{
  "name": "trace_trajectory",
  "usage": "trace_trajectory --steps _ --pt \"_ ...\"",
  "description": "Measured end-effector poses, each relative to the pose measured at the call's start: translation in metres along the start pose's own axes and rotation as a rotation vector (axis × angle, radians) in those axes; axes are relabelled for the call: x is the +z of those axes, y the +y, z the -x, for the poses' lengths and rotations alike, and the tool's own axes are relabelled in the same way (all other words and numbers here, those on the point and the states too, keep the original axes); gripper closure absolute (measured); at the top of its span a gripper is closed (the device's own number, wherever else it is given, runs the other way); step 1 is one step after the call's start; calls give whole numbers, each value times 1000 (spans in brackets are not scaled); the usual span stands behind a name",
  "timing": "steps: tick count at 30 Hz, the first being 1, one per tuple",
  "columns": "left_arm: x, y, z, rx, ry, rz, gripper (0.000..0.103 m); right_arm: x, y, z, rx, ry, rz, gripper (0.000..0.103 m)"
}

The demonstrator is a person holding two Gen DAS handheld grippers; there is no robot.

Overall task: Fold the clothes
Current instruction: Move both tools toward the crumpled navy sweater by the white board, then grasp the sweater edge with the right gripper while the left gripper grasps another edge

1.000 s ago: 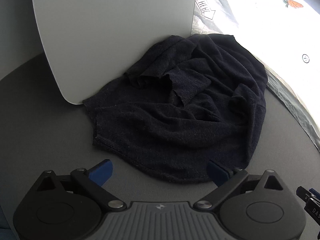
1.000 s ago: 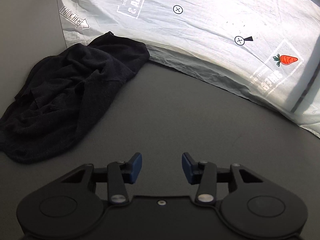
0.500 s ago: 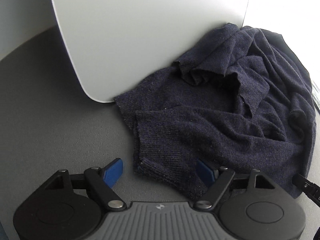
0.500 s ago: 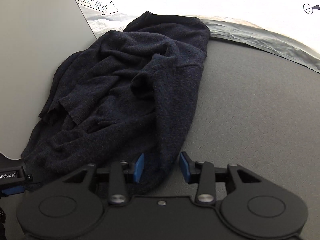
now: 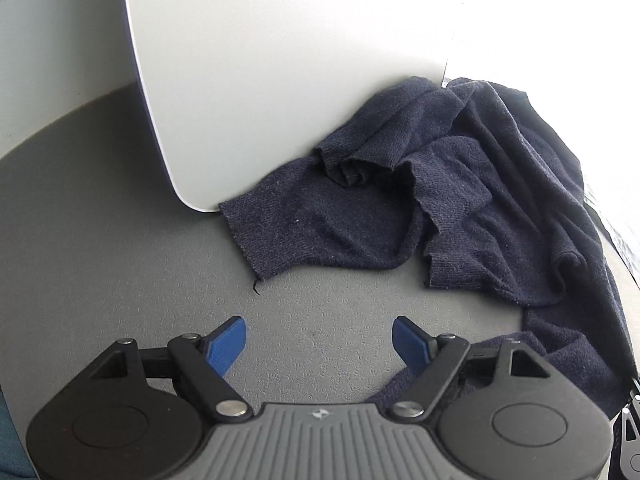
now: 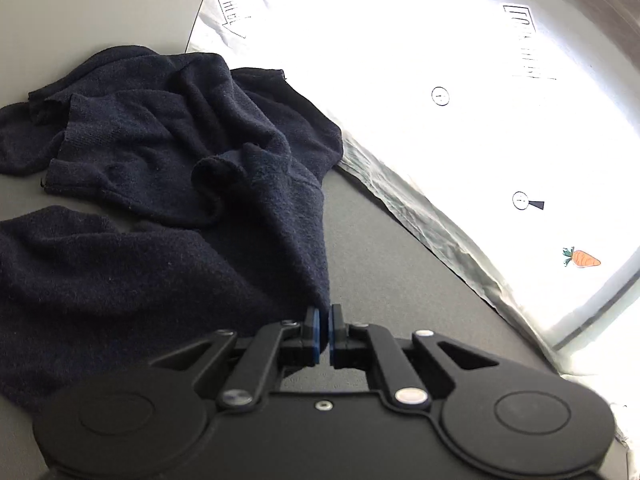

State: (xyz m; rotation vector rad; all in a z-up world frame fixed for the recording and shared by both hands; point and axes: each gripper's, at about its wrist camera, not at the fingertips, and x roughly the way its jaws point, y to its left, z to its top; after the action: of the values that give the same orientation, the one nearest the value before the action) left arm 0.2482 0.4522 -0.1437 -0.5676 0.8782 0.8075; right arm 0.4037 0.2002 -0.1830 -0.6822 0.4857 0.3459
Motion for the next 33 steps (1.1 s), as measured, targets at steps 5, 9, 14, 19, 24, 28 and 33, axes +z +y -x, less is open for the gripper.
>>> trace_trajectory --steps 5,9,14,19,24,28,33 --pt "-26 -21 26 -22 -16 -36 22 -48 -59 0 -162 -5 97 99" --pt "-60 -48 53 -43 -25 -68 22 -97 -106 -1 -240 32 144 99" --pt "-109 -84 85 -77 2 -99 22 -162 -178 -4 -316 116 149 99" --pt "-157 -124 107 -109 26 -135 22 -221 -260 -3 -410 195 145 99" --pt "-191 -163 118 -140 43 -152 21 -285 -346 -4 -535 300 131 99" --pt "-209 -188 119 -153 49 -203 21 -325 -407 -16 -609 423 75 99" --pt "-213 -205 104 -128 64 -305 21 -349 -438 -13 -534 541 -263 95"
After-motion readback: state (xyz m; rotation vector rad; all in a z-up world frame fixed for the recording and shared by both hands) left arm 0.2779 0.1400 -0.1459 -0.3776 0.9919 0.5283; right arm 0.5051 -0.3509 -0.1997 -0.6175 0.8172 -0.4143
